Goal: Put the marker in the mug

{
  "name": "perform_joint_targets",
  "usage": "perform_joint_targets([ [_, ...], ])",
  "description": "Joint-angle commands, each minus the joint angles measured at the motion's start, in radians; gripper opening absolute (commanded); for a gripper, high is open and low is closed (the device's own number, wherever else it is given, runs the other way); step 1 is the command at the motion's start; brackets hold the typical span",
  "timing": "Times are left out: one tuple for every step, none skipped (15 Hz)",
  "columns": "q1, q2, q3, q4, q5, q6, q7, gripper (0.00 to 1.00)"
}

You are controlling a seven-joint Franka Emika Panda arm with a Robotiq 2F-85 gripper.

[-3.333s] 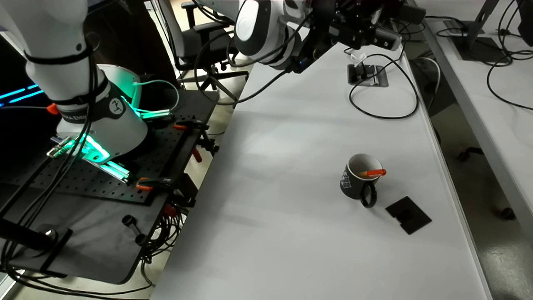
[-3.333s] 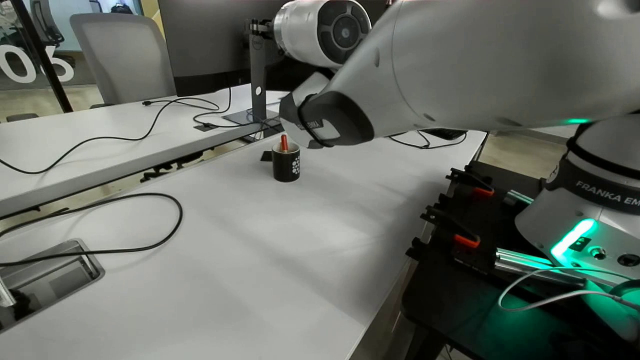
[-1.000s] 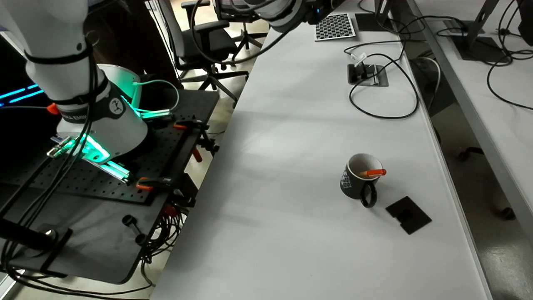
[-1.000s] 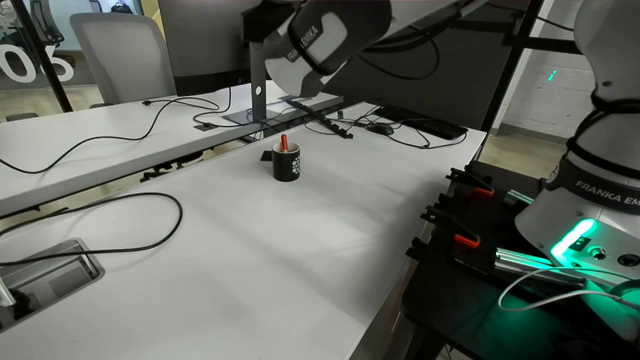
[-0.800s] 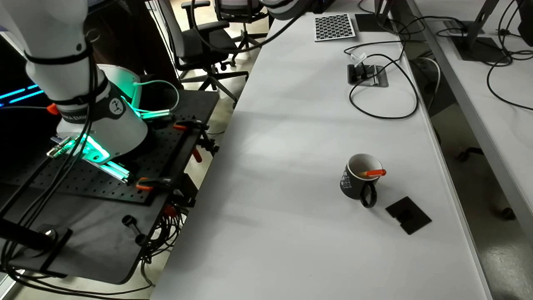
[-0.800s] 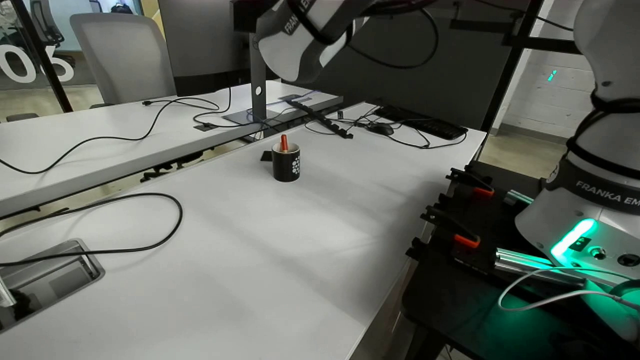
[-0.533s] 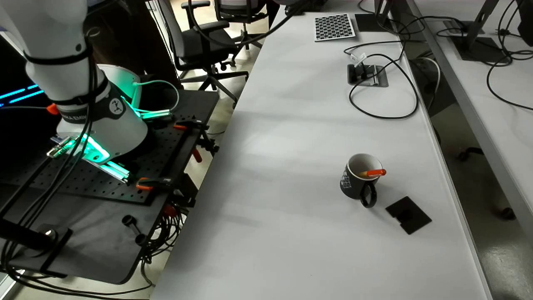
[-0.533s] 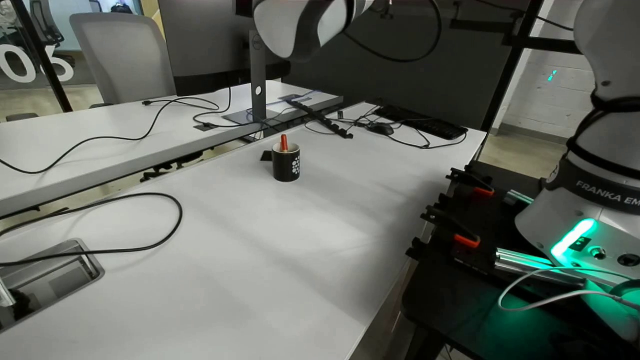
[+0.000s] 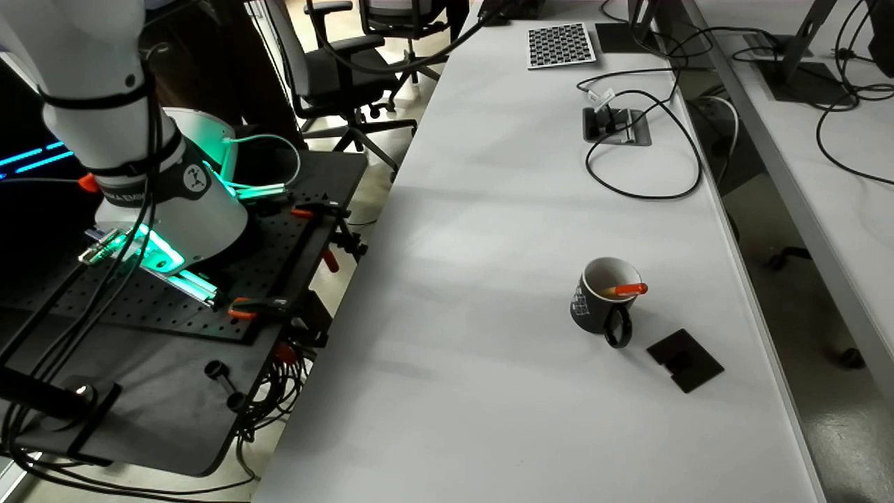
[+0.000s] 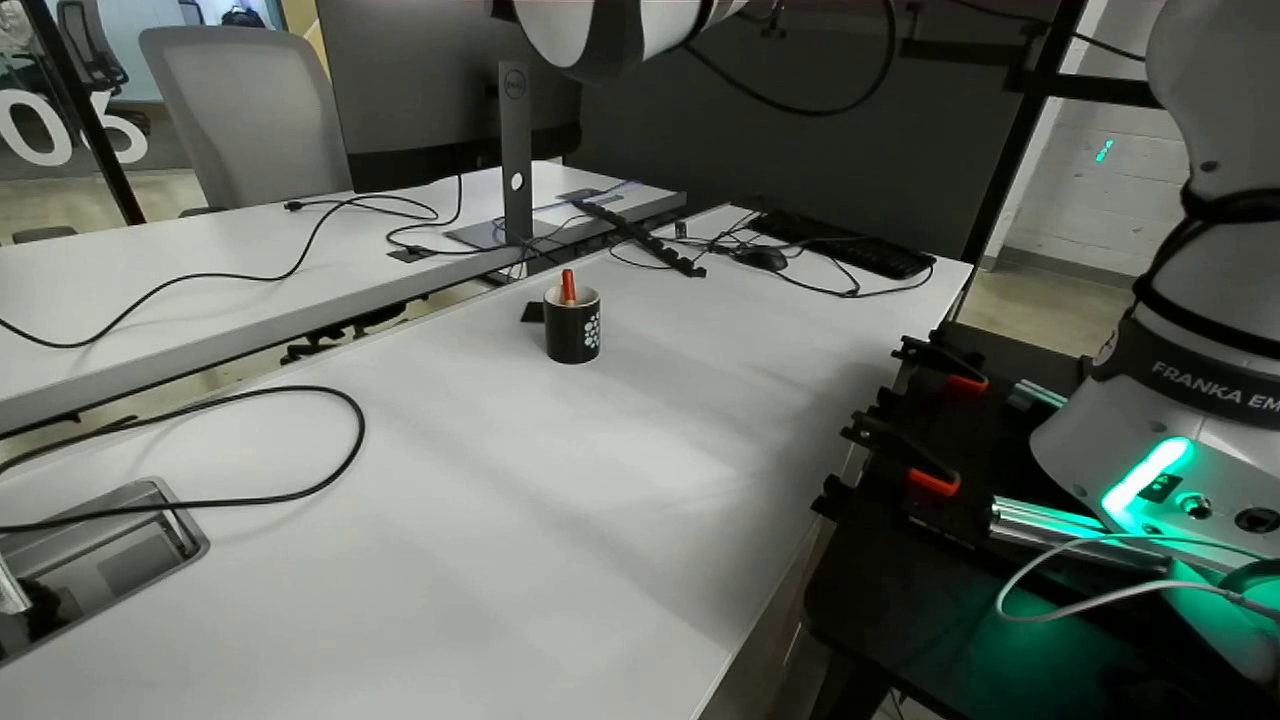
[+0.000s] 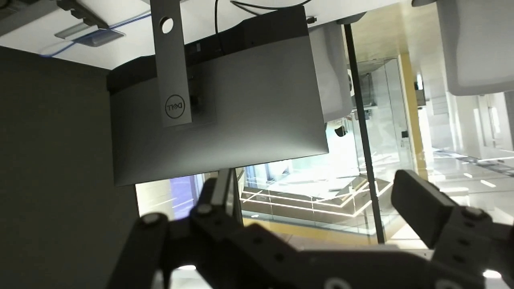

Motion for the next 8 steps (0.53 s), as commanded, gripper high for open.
perform_joint_targets([
  [-0.003, -0.094, 0.019, -0.004, -0.045, -0.001, -0.023, 1.00],
  [-0.017, -0.135, 0.049, 0.006, -0.003, 0.001, -0.094, 1.00],
  [-0.024, -0.162, 0.062, 0.008, -0.012, -0.007, -0.106, 1.00],
  [-0.036, -0.210, 0.083, 0.007, -0.028, -0.008, -0.130, 1.00],
  [-0.046, -0.250, 0.100, 0.006, -0.040, -0.009, -0.150, 1.00],
  [-0.059, -0.286, 0.119, 0.004, -0.048, -0.009, -0.171, 1.00],
  [-0.072, -0.321, 0.136, 0.002, -0.055, -0.015, -0.192, 1.00],
  [-0.092, -0.355, 0.157, 0.000, -0.063, -0.022, -0.212, 1.00],
])
